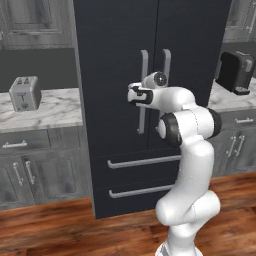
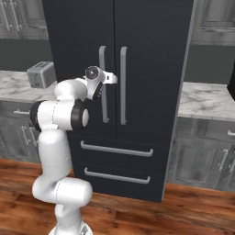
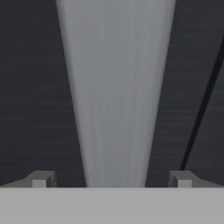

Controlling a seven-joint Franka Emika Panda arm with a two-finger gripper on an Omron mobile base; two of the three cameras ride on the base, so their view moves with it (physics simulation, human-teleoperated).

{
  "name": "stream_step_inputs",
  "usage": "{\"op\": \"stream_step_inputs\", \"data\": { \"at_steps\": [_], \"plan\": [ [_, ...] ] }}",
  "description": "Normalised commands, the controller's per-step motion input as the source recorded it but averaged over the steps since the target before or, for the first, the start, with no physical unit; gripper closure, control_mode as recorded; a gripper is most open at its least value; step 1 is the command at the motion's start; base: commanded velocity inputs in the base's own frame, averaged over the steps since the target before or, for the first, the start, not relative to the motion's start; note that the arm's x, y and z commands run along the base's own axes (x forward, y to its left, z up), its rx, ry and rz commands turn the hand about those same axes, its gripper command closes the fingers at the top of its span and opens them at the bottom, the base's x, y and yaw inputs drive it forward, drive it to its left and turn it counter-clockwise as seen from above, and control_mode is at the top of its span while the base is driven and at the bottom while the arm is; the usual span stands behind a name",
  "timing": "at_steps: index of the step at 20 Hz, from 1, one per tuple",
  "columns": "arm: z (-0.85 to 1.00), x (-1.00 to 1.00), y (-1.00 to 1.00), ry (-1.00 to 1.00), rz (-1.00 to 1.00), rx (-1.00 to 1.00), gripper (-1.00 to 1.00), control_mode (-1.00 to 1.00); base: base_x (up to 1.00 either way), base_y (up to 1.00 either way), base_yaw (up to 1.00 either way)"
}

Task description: Take the cake and donut from the fridge and place them on the empty tray on the dining counter.

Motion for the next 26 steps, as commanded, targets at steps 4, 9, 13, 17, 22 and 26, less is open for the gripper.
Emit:
{"op": "stream_step_inputs", "data": {
  "at_steps": [4,9,13,17,22,26],
  "plan": [
    [-0.28,0.74,0.00,0.00,0.00,0.00,-1.00,-1.00,0.00,0.00,0.00],
    [-0.27,0.72,0.04,0.01,0.00,0.01,1.00,-1.00,0.00,0.00,0.00],
    [-0.03,0.19,0.35,0.20,0.09,0.14,1.00,-1.00,0.00,0.00,0.00],
    [-0.03,-0.39,0.87,0.13,0.23,0.11,1.00,-1.00,0.00,0.00,0.00],
    [-0.04,-0.99,1.00,-0.20,0.18,-0.19,1.00,-1.00,0.00,0.00,0.00],
    [0.00,-1.00,1.00,-0.15,0.07,-0.35,1.00,-1.00,0.00,0.00,0.00]
  ]
}}
